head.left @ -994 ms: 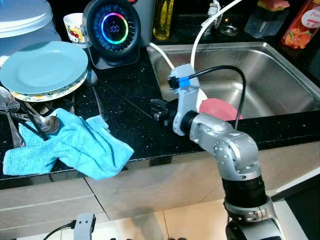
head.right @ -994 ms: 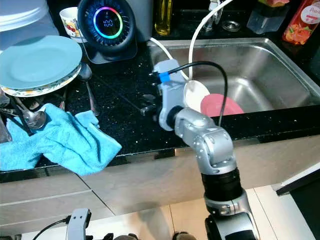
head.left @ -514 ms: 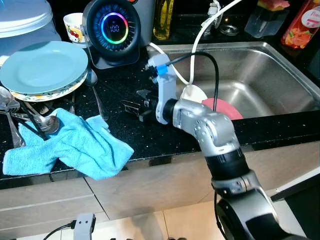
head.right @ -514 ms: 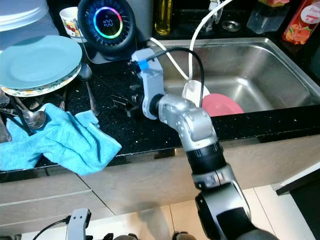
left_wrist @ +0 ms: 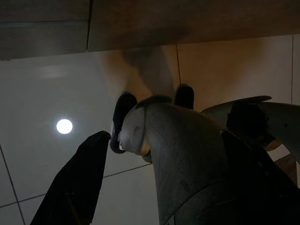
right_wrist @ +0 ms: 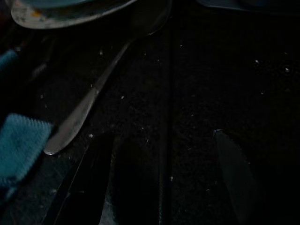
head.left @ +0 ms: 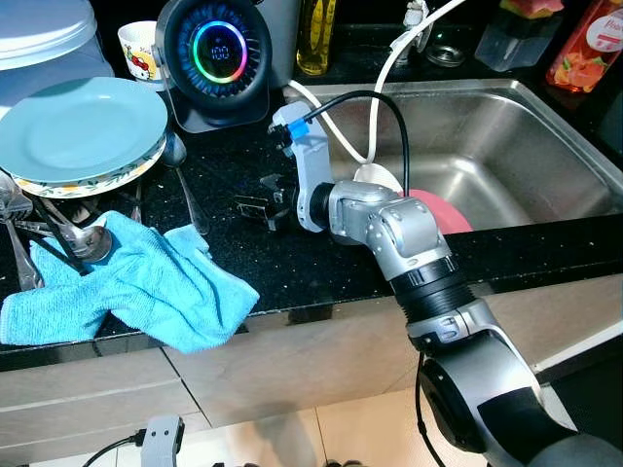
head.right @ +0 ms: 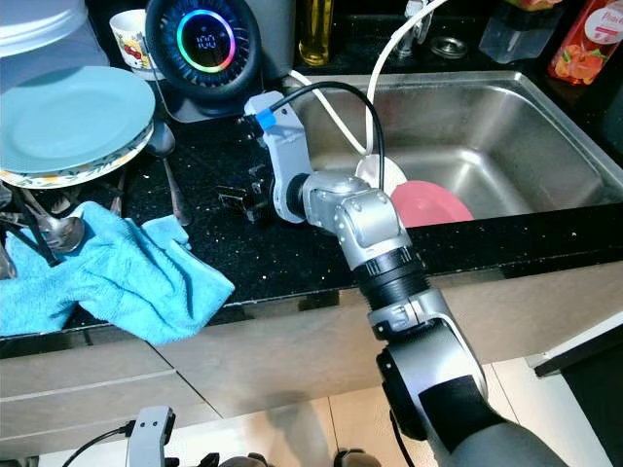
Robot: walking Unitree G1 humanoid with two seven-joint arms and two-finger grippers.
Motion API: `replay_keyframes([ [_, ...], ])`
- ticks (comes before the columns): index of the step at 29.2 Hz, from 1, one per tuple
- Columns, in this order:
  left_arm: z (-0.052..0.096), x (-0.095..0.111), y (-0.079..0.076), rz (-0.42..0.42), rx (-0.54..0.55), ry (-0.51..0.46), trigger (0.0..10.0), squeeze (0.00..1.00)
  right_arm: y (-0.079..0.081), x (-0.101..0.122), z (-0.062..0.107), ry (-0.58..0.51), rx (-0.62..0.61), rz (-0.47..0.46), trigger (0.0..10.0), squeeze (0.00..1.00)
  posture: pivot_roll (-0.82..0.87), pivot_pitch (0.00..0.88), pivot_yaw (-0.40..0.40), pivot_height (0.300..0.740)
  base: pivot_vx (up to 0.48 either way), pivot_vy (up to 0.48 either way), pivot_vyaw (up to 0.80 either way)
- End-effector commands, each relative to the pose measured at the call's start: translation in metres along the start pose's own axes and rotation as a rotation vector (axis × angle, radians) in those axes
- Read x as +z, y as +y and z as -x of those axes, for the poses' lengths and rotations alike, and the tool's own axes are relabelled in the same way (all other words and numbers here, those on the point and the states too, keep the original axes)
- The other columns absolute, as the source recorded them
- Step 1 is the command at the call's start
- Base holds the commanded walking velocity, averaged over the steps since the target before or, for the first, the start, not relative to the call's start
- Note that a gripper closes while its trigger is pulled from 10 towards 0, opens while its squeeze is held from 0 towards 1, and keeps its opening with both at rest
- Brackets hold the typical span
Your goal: Kitchen organization
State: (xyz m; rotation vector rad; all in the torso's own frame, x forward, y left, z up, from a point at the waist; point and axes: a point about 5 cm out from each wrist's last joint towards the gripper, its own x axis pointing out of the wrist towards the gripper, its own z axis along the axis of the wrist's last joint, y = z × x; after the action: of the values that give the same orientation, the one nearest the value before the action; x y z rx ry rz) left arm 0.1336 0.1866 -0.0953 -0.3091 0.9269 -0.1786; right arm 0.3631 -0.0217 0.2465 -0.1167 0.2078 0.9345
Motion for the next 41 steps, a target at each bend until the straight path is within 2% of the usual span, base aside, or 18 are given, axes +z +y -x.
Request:
replay_keyframes([
  [1,0.009,-0.038,-0.004,0.056,0.003,0.127,10.0,0.0,-0.007,-0.022,-0.001,0.104,-0.053,0.022,10.0,0.0,0.11,0.19,-0.089,0.74,0.0,0.0,0.0],
  [6,0.009,-0.038,-0.005,0.059,0.001,0.125,10.0,0.0,-0.009,-0.032,0.0,0.147,-0.087,0.08,10.0,0.0,0.11,0.19,-0.089,0.74,0.0,0.0,0.0],
  [15,0.008,-0.038,-0.006,0.057,-0.003,0.127,10.0,0.0,-0.006,-0.042,0.003,0.205,-0.092,0.06,10.0,0.0,0.1,0.188,-0.086,0.74,0.0,0.0,0.0],
  [17,0.008,-0.038,-0.006,0.057,-0.002,0.126,10.0,0.0,-0.006,-0.046,0.004,0.235,-0.071,0.048,7.4,0.0,0.1,0.188,-0.088,0.74,0.0,0.0,0.0],
  [18,0.008,-0.038,-0.006,0.057,-0.002,0.126,10.0,0.0,-0.005,-0.048,0.004,0.249,-0.061,0.042,7.7,0.0,0.1,0.188,-0.092,0.74,0.0,0.0,0.0],
  [21,0.008,-0.038,-0.007,0.059,-0.002,0.125,10.0,0.0,-0.003,-0.052,0.005,0.275,-0.032,0.017,7.8,0.0,0.1,0.188,-0.095,0.74,0.0,0.0,0.0],
  [22,0.008,-0.038,-0.007,0.06,-0.001,0.126,10.0,0.0,-0.002,-0.053,0.005,0.279,-0.02,0.005,4.8,0.0,0.1,0.188,-0.096,0.74,0.0,0.0,0.0],
  [23,0.008,-0.038,-0.007,0.061,-0.002,0.126,10.0,0.0,-0.001,-0.053,0.005,0.282,-0.011,-0.01,4.3,0.0,0.1,0.188,-0.096,0.74,0.0,0.0,0.0],
  [24,0.008,-0.038,-0.007,0.061,-0.002,0.126,10.0,0.0,0.0,-0.053,0.005,0.285,-0.003,-0.02,1.5,0.0,0.09,0.19,-0.098,0.74,0.0,0.0,0.0],
  [25,0.008,-0.039,-0.007,0.063,-0.002,0.127,10.0,0.0,0.001,-0.054,0.006,0.291,0.01,-0.034,0.0,0.0,0.09,0.189,-0.1,0.74,0.0,0.0,0.0],
  [29,0.008,-0.039,-0.008,0.065,-0.003,0.128,10.0,0.0,0.003,-0.052,0.007,0.296,0.046,-0.075,0.0,0.0,0.09,0.188,-0.104,0.74,0.0,0.0,0.0],
  [41,0.007,-0.038,-0.008,0.065,-0.002,0.125,10.0,0.0,0.002,-0.053,0.01,0.327,0.038,-0.045,0.0,0.0,0.09,0.18,-0.112,0.74,0.0,0.0,0.0],
])
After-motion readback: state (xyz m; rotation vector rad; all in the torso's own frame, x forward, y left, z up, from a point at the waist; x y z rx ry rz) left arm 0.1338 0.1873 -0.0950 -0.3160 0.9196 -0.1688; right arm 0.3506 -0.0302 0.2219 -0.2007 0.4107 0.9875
